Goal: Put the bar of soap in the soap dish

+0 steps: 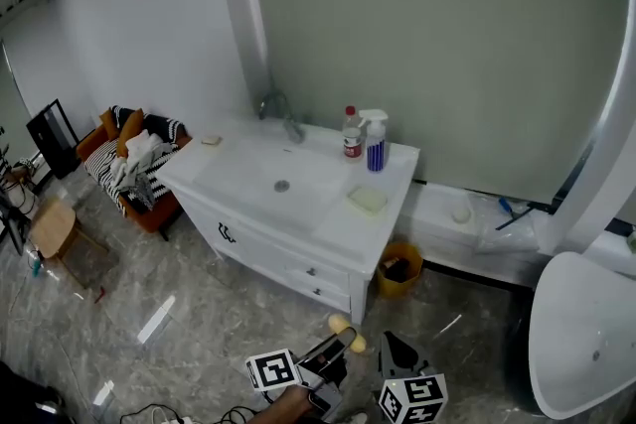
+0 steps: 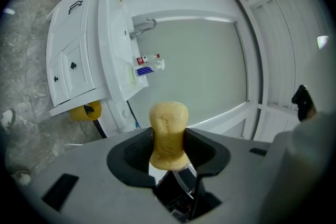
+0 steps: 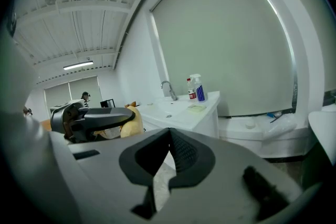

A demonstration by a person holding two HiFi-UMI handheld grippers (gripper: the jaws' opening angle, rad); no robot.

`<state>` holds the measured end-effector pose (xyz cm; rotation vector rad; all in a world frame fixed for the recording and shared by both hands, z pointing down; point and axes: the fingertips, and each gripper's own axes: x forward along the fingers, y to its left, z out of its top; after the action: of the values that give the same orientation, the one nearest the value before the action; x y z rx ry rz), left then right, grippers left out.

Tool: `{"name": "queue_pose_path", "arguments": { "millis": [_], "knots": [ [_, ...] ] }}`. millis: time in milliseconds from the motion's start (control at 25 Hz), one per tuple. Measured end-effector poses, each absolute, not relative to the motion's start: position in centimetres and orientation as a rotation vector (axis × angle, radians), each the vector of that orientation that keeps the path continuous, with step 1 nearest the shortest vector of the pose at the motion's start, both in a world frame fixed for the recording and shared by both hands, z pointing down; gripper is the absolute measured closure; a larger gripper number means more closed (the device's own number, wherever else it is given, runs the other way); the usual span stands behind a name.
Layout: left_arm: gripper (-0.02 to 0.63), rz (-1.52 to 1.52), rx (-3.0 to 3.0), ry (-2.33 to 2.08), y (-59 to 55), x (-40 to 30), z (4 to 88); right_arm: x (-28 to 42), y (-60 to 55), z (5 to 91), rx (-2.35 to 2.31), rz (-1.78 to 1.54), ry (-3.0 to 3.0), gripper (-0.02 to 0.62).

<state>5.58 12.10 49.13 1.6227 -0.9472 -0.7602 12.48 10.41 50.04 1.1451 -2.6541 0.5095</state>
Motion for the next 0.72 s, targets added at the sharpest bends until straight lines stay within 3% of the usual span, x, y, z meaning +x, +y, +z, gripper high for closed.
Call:
{"name": "queue_pose_path", "arguments": {
  "millis": [280, 720],
  "knots": [
    [0.422, -0.762, 1.629, -0.909, 7.8, 4.2, 49.7, 11.9, 6.1, 50.7, 1.181, 0.482, -2.61, 0.584],
    [0.422, -0.721, 1.64, -0.889, -0.5, -1.8, 49.7, 4.6, -1.3, 49.9, 1.171, 0.478, -2.586, 0.584]
  ]
}}
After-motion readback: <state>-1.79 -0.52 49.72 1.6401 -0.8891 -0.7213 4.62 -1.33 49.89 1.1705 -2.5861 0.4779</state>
